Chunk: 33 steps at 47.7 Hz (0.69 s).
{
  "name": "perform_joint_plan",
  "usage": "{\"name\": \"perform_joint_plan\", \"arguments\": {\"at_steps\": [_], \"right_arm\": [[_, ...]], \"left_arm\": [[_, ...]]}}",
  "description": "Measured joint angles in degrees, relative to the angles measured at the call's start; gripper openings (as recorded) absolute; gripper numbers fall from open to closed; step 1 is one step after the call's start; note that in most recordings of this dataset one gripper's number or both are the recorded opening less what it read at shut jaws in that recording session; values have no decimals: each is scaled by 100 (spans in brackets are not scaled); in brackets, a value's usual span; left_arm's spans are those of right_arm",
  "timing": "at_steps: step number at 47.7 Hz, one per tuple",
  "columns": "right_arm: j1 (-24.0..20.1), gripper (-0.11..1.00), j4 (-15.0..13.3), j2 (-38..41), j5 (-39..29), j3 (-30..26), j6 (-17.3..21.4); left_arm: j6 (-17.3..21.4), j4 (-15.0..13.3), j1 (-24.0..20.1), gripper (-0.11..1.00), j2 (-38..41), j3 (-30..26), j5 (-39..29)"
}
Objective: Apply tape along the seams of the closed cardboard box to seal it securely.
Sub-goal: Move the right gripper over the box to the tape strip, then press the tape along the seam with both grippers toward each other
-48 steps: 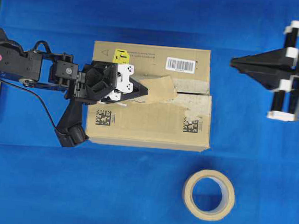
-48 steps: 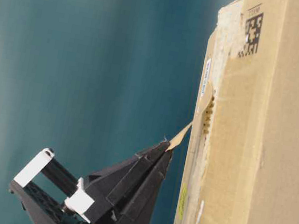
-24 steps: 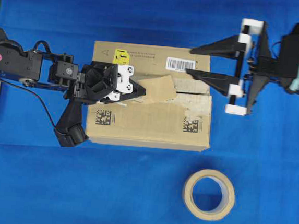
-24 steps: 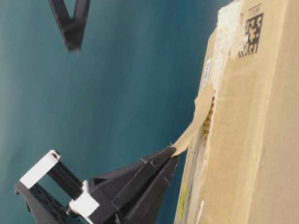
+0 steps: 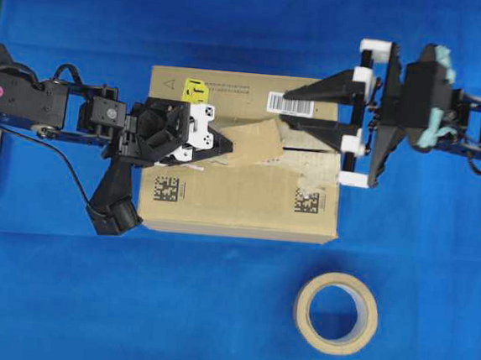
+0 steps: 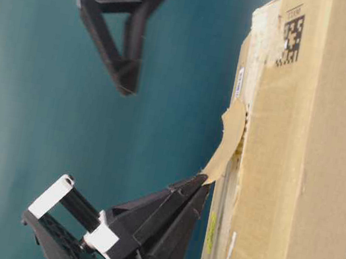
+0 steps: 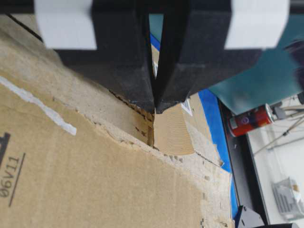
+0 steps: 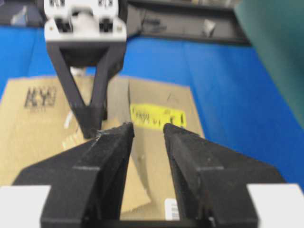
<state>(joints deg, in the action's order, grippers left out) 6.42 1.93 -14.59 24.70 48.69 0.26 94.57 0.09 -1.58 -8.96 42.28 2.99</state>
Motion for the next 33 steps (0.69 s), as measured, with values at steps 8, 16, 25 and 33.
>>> {"name": "perform_joint_plan", "arguments": {"at_steps": [8,16,25,33], "right_arm": [[-53,40,0,308,-97,-88,0],[-149,40,0,633,-105,-141,18],[-149,40,35,1037,-185,-220,18],[-149,40,123,1239,-229,-246,18]], "left_arm": [[0,0,0,0,0,9,0],[0,-9,0,0,0,0,-18],[0,0,0,0,0,9,-79],[0,0,0,0,0,0,-97]]}}
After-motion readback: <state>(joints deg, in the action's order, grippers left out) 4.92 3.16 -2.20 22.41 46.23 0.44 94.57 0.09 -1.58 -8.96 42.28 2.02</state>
